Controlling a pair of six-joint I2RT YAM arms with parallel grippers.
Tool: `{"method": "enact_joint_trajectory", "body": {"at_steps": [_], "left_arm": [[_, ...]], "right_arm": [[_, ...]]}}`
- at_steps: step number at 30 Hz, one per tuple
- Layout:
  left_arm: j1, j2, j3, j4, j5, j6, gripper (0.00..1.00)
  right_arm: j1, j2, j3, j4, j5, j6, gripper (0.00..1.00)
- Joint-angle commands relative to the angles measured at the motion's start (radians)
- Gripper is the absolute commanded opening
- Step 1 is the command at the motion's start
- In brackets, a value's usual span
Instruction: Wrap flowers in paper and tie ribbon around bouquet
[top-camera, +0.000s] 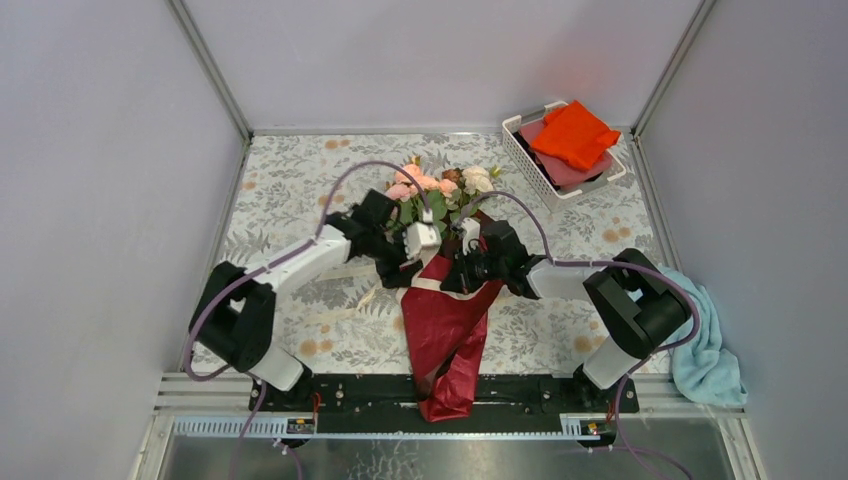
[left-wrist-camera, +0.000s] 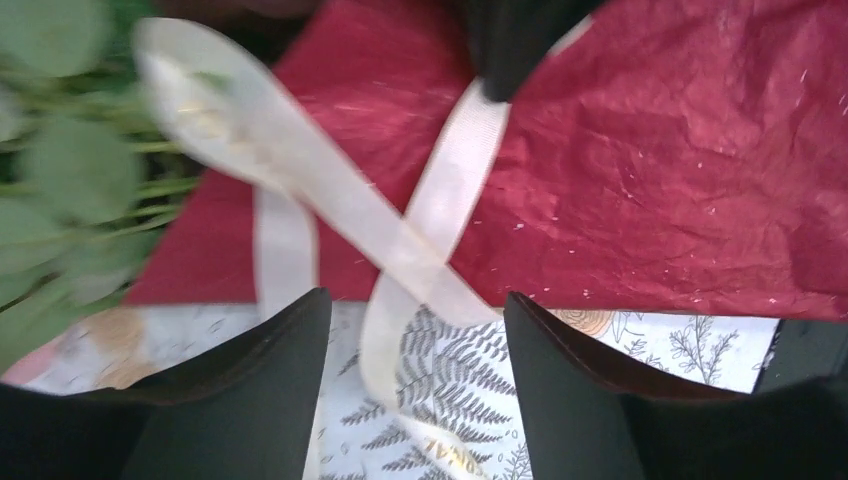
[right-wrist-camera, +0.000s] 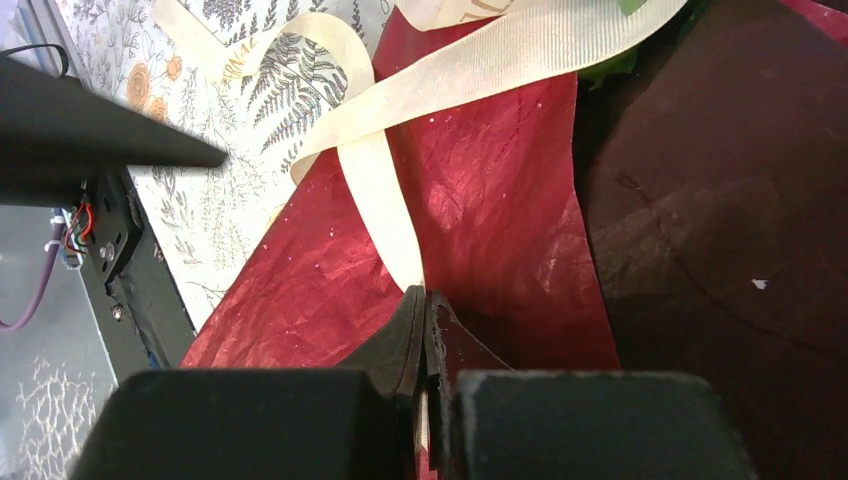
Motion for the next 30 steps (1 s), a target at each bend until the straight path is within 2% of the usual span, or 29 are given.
{"method": "enact_joint_trajectory", "body": {"at_steps": [1, 4, 9, 15, 17, 20, 22, 24, 27, 30], "left_arm": [[-0.086, 0.049, -0.058, 0.149, -0.099, 0.035, 0.75], [-0.093, 0.076, -0.071, 0.192, -0.097, 0.034, 0.77], [-0.125, 0.115, -0.093, 0.207, -0.132, 0.056, 0.74], [-0.157, 0.127, -0.146, 0.287, -0.221, 0.088, 0.55], [-0.161, 0.122, -0.152, 0.297, -0.229, 0.092, 0.43], [-0.163, 0.097, -0.147, 0.294, -0.215, 0.074, 0.15], [-0.164, 0.064, -0.136, 0.272, -0.162, 0.058, 0.03], [-0.164, 0.041, -0.121, 0.244, -0.092, 0.046, 0.0], [-0.164, 0.056, -0.082, 0.191, -0.049, 0.025, 0.0], [-0.164, 0.1, -0.059, 0.181, -0.051, 0.007, 0.0]], "right_arm": [[-0.008, 0.011, 0.01, 0.051, -0.031, 0.013, 0.0], [-0.007, 0.007, 0.012, 0.05, -0.033, 0.012, 0.0], [-0.017, 0.003, 0.016, 0.045, -0.039, 0.011, 0.0], [-0.036, -0.02, 0.003, 0.07, -0.059, 0.026, 0.0], [-0.039, -0.024, 0.003, 0.068, -0.06, 0.027, 0.0], [-0.043, -0.027, 0.001, 0.063, -0.06, 0.025, 0.0], [-0.045, -0.034, 0.0, 0.051, -0.049, 0.023, 0.01], [-0.042, -0.088, -0.011, 0.039, -0.022, 0.025, 0.11], [-0.035, -0.265, -0.097, 0.069, 0.035, 0.024, 0.24], [-0.03, -0.405, -0.109, -0.045, 0.104, -0.016, 0.34]]}}
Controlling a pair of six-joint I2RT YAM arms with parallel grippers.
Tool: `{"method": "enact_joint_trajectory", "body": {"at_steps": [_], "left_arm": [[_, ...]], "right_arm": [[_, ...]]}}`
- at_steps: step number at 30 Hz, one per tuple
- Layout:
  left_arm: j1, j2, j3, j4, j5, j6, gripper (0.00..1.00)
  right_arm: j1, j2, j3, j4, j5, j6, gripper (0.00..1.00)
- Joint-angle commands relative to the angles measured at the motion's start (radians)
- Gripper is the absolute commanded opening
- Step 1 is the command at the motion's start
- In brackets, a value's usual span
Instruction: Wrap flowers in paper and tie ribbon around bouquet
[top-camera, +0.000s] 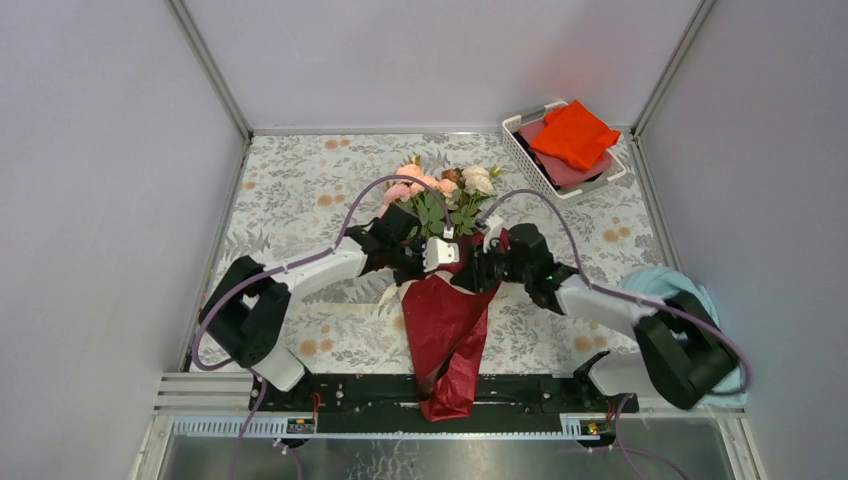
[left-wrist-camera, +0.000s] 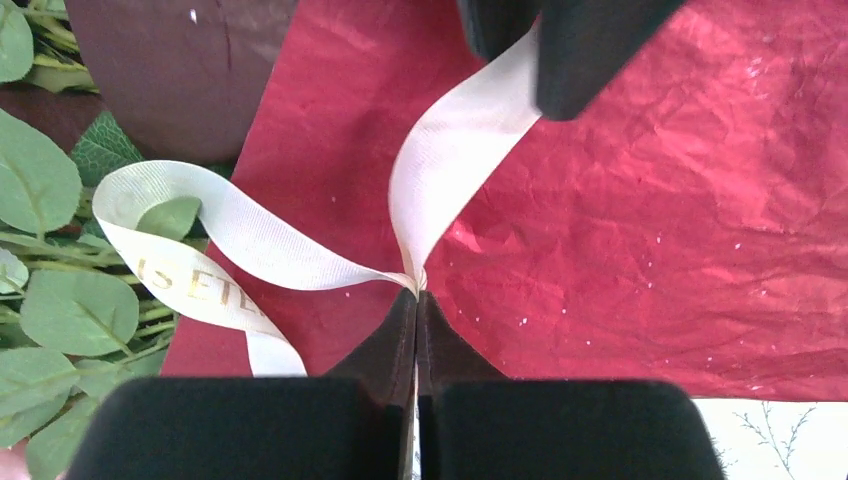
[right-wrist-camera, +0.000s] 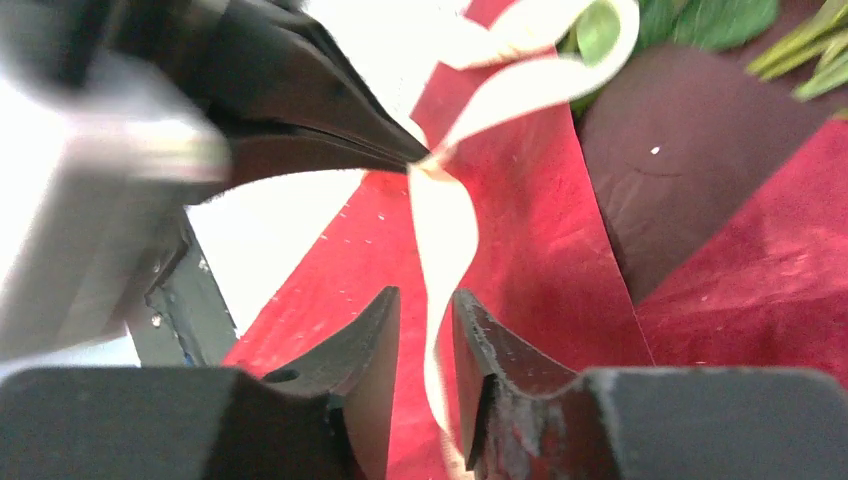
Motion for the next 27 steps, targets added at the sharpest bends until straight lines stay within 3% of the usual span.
{"method": "enact_joint_trajectory", "body": {"at_steps": [1, 6, 10, 14, 17, 21, 27], "left_arm": [[-0.003, 0.051, 0.056, -0.027, 0.053, -0.039, 0.0], [-0.004, 0.146, 0.132, -0.045, 0.059, -0.077, 0.0], [0.008, 0.206, 0.195, -0.087, 0.098, -0.082, 0.0], [0.037, 0.228, 0.263, -0.16, 0.173, -0.104, 0.0], [0.04, 0.196, 0.295, -0.24, 0.217, -0.098, 0.0], [0.025, 0.105, 0.294, -0.328, 0.268, -0.049, 0.0], [-0.074, 0.002, 0.32, -0.48, 0.249, 0.017, 0.0]], "right_arm": [[0.014, -0.201, 0.002, -0.083, 0.093, -0.053, 0.36], [0.141, -0.25, 0.023, -0.254, 0.154, -0.064, 0.35], [0.175, -0.24, -0.096, -0.096, 0.059, 0.111, 0.25], [0.176, -0.218, -0.215, 0.011, 0.106, 0.219, 0.19], [0.174, -0.168, -0.22, 0.031, 0.156, 0.262, 0.17], [0.155, -0.061, -0.152, -0.089, 0.25, 0.26, 0.11], [0.096, -0.034, -0.193, -0.036, 0.262, 0.319, 0.1]]}}
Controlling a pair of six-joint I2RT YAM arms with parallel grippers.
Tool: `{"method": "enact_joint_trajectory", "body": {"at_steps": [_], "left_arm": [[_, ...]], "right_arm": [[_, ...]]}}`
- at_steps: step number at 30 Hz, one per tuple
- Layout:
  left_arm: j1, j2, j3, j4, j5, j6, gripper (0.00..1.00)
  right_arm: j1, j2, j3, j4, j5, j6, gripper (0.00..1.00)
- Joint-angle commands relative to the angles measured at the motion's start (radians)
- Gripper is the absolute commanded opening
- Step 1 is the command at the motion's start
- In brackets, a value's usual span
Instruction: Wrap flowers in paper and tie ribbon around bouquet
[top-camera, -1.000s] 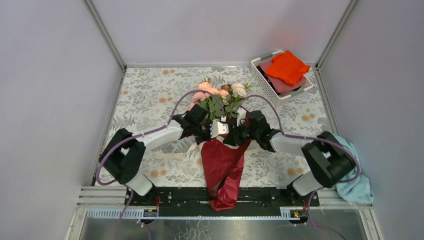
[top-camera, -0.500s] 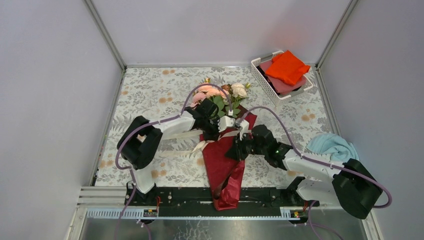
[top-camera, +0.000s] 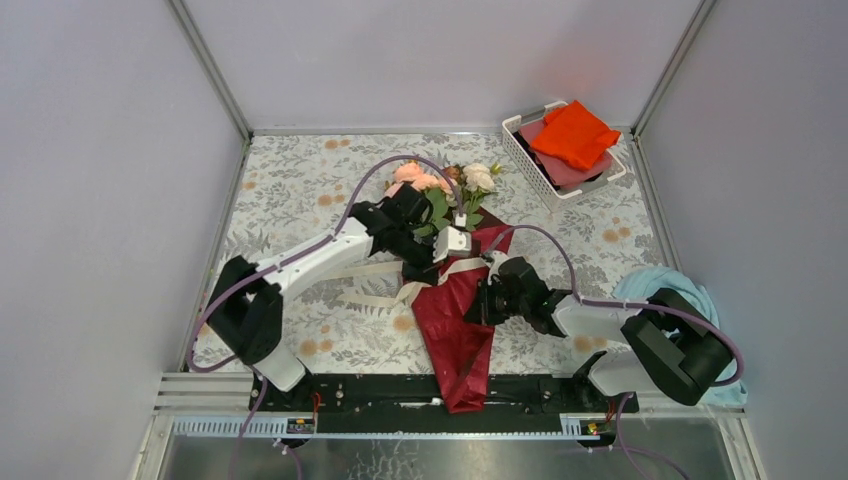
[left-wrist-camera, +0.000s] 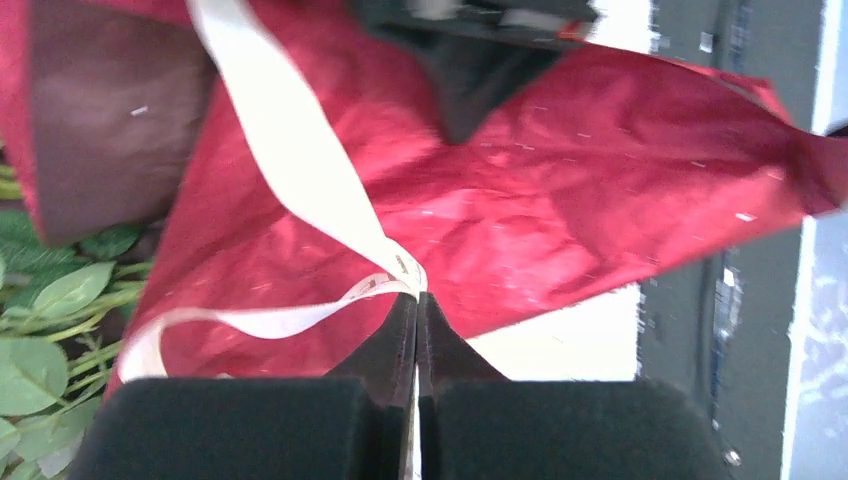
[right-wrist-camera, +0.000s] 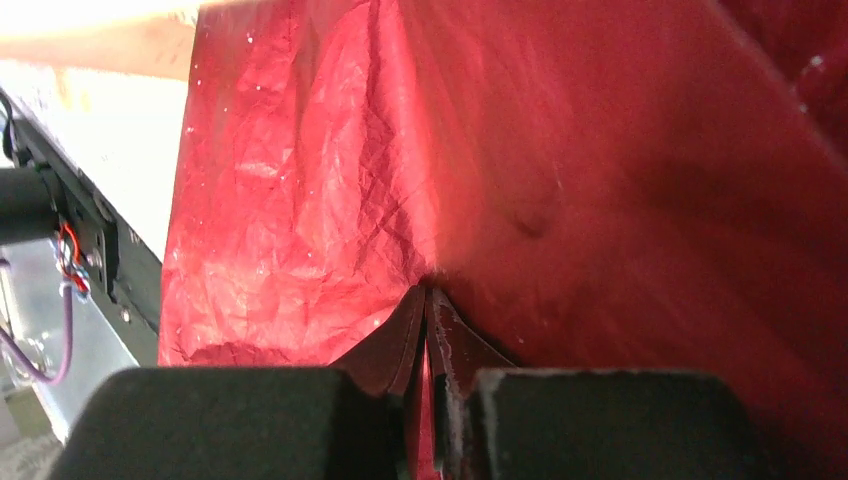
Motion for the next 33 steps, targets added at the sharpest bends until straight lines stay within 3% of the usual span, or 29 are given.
{"method": "enact_joint_trajectory", "body": {"at_steps": [1, 7, 12, 21, 25, 33], "left_arm": [[-0.09, -0.066, 0.06, -0.181, 0.035, 0.08, 0.0], [-0.14, -0.067, 0.172, -0.321, 0.11, 0.153, 0.0], [-0.052, -0.023, 0.114, -0.136, 0.074, 0.049, 0.0], [0.132, 0.172, 0.169, 0.11, 0.033, -0.14, 0.0], [0.168, 0.198, 0.179, 0.118, 0.038, -0.143, 0.0], [0.114, 0.143, 0.144, 0.059, 0.131, -0.112, 0.0]], "right_arm": [[-0.028, 0.016, 0.002, 0.029, 0.054, 0.038, 0.1], [-0.03, -0.006, 0.003, -0.006, 0.064, 0.005, 0.1], [-0.03, -0.051, 0.008, -0.013, 0.051, -0.044, 0.12], [-0.03, -0.057, 0.046, -0.006, 0.04, -0.125, 0.13], [-0.036, -0.058, 0.056, -0.004, 0.034, -0.144, 0.13], [-0.037, -0.038, 0.094, 0.096, -0.029, -0.227, 0.21]]}}
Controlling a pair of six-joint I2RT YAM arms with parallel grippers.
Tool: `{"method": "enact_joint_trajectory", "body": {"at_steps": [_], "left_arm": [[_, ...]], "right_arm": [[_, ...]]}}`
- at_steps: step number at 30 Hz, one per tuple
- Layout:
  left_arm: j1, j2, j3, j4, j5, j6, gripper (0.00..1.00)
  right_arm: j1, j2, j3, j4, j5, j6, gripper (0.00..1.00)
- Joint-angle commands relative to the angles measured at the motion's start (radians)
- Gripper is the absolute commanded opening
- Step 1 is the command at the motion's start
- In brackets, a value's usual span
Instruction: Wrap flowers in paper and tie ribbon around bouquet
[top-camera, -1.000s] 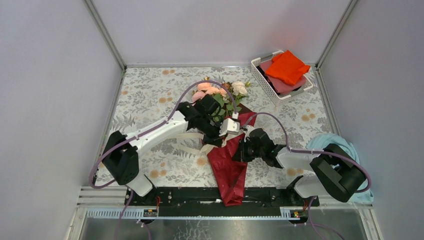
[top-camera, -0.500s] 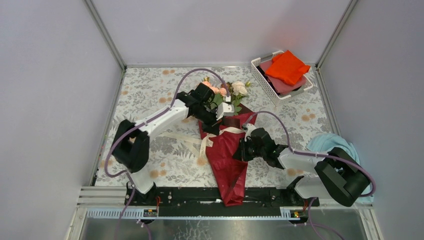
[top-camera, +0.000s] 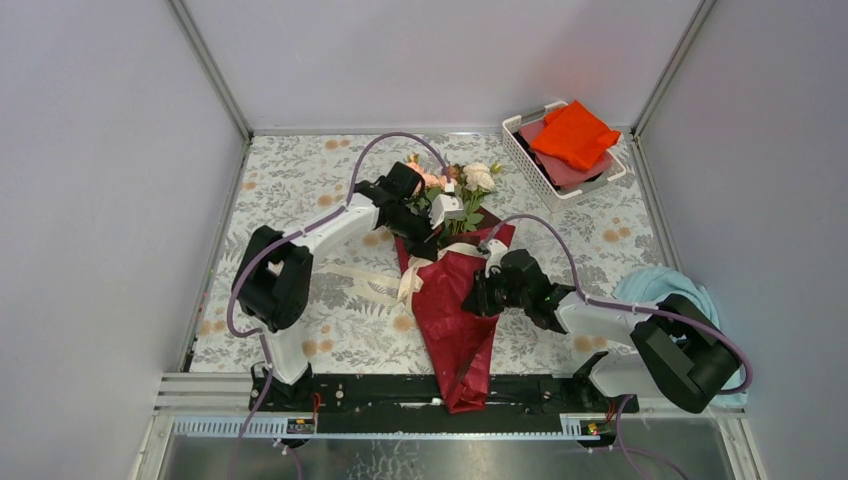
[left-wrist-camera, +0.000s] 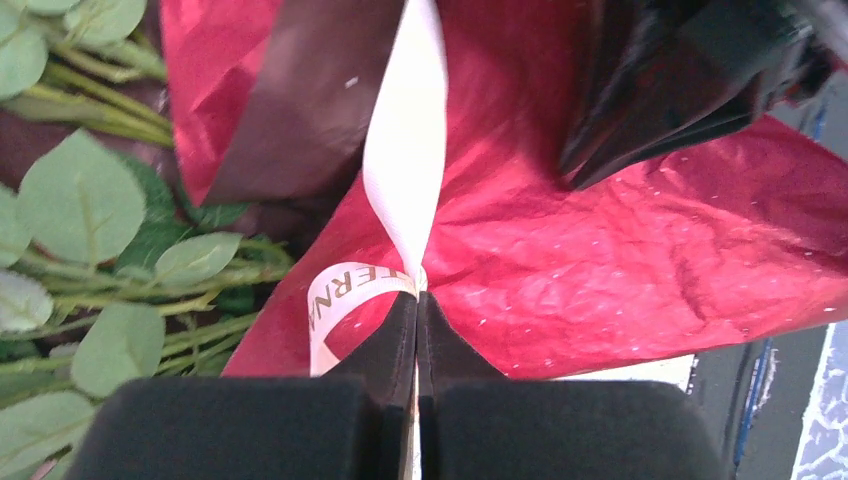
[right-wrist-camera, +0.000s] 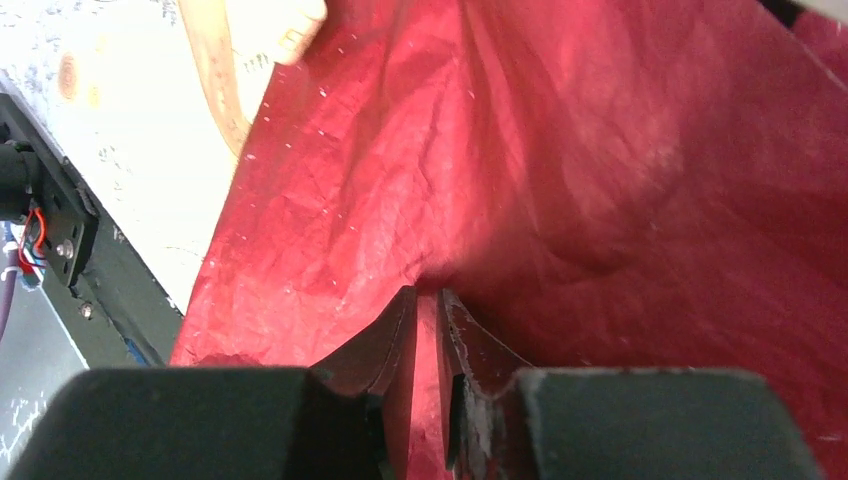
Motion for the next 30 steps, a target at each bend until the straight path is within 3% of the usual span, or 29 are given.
{"method": "enact_joint_trajectory", "body": {"at_steps": [1, 6, 12, 15, 19, 26, 30], "left_arm": [[-0.028, -0.046, 0.015, 0.009, 0.096, -0.002, 0.0], [-0.028, -0.028, 0.076, -0.039, 0.155, 0.012, 0.0], [-0.074, -0.058, 0.126, -0.128, 0.086, -0.047, 0.0], [-0.102, -0.083, 0.099, -0.119, 0.067, -0.067, 0.0], [-0.137, -0.091, 0.098, -0.211, 0.176, 0.048, 0.0], [-0.286, -0.115, 0.157, -0.438, 0.261, 0.301, 0.0], [-0.196, -0.081, 0.209, -0.49, 0.35, 0.339, 0.0]], "right_arm": [[-0.008, 0.013, 0.071, 0.104, -0.048, -0.085, 0.21], [-0.008, 0.034, 0.105, 0.176, -0.057, -0.124, 0.23], [-0.034, 0.085, 0.051, 0.418, -0.084, -0.035, 0.3], [-0.036, 0.096, 0.054, 0.424, -0.068, -0.035, 0.33], [-0.035, 0.037, 0.004, 0.467, -0.026, -0.026, 0.37], [-0.048, -0.105, -0.071, 0.342, 0.032, -0.05, 0.38], [-0.063, -0.142, -0.074, 0.224, 0.046, -0.07, 0.38]]}}
